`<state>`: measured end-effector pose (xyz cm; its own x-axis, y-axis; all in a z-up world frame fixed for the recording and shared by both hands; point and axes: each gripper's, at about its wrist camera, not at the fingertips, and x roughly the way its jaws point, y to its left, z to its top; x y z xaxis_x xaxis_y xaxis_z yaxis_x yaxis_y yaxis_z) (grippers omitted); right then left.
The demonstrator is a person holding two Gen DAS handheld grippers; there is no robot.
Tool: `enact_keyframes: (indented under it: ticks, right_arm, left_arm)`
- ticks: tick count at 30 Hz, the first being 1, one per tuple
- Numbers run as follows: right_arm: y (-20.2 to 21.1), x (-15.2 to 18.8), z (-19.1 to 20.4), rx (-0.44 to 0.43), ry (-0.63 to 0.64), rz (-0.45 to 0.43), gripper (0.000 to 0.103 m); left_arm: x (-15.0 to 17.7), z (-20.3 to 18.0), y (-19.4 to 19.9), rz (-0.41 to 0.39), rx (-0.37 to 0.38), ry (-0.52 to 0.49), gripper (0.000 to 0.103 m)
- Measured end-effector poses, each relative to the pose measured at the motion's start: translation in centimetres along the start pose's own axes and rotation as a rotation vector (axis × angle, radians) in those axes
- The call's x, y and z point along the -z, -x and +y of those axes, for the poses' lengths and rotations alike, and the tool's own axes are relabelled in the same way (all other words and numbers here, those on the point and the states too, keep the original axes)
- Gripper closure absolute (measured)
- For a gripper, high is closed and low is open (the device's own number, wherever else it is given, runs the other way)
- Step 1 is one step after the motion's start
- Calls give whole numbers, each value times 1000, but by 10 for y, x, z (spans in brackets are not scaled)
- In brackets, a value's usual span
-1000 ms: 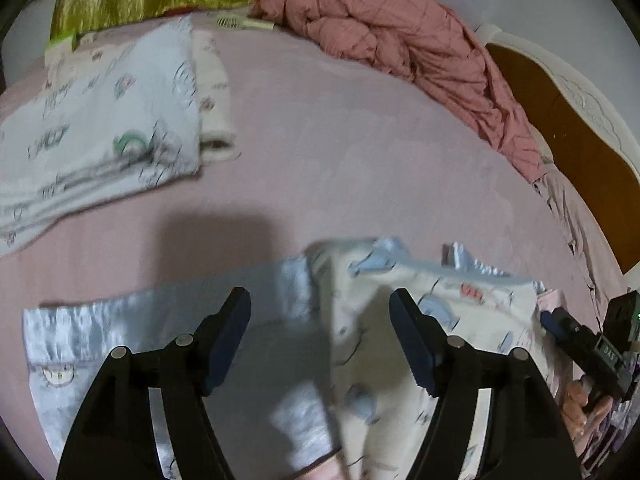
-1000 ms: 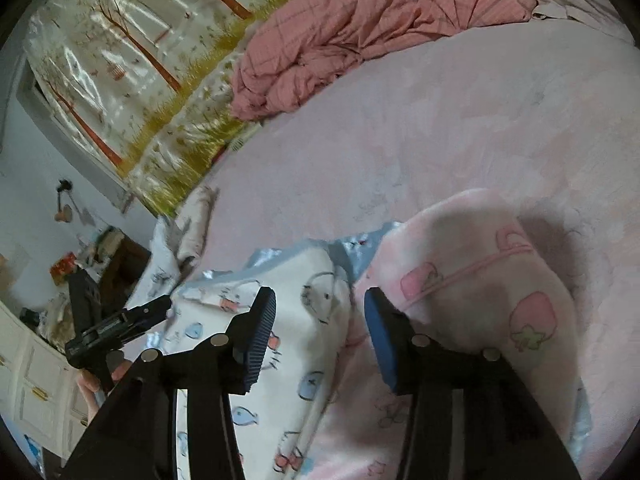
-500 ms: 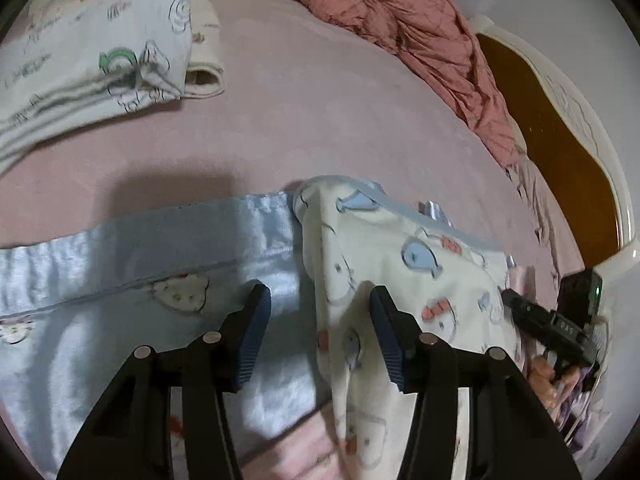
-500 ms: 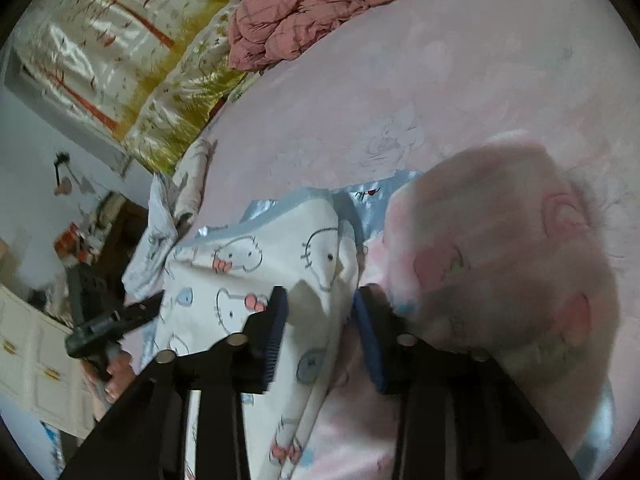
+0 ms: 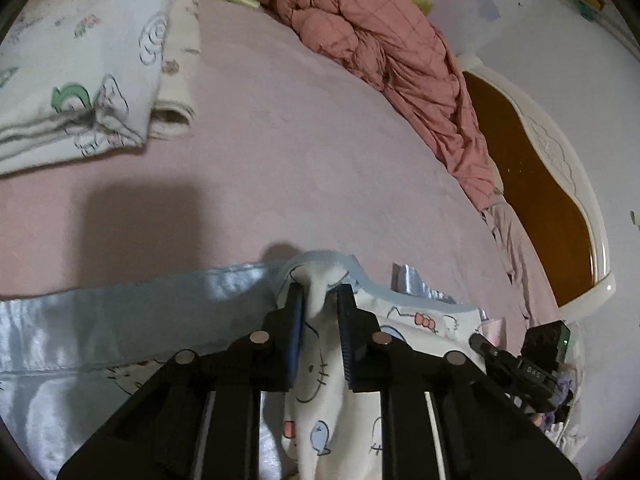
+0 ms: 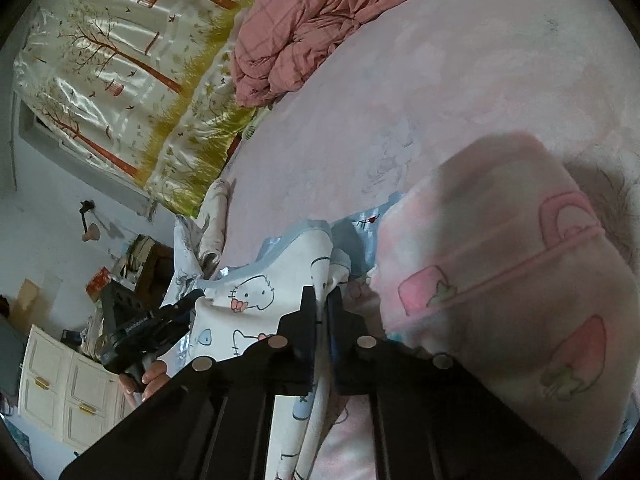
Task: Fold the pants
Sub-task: 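Lift the waistband with both grippers and fold it over toward the cuffs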
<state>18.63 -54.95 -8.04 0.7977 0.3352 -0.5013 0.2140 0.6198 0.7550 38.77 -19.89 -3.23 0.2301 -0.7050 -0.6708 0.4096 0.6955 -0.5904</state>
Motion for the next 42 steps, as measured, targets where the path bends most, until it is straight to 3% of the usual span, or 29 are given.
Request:
enact_keyframes:
  ticks: [3, 7, 9, 11, 17, 21, 25, 28, 36, 42]
  right_arm:
    - [-4, 0, 0, 18, 2, 33, 98]
    - [-7, 0, -2, 24, -7, 44, 98]
    - [-6, 2, -1, 34, 7, 48, 98]
    - [-8, 4, 3, 44, 33, 53, 98]
    - [11, 6, 27, -30, 150, -43, 101]
    - [23, 10, 41, -45, 220, -61, 101]
    - [56, 22, 62, -76, 322, -94, 101]
    - [77, 35, 69, -94, 348, -89, 101]
    - [111, 95, 66, -27, 402, -34, 101]
    - [112, 129, 59, 41, 452, 41, 101]
  left_arm:
    - [-2, 2, -7, 26, -26, 23, 72]
    - [-3, 5, -9, 16, 11, 52, 72]
    - [-3, 4, -11, 9, 20, 49, 78]
    - [-2, -1, -12, 0, 24, 20, 102]
    - [-4, -19, 14, -125, 93, -42, 102]
    - [-4, -30, 35, -154, 102, -80, 102]
    - [12, -52, 68, -176, 187, -181, 102]
    - [31, -62, 92, -153, 217, -236, 102]
    - [93, -64, 120, -58, 224, -295, 102]
    - [124, -53, 115, -5, 136, -335, 102]
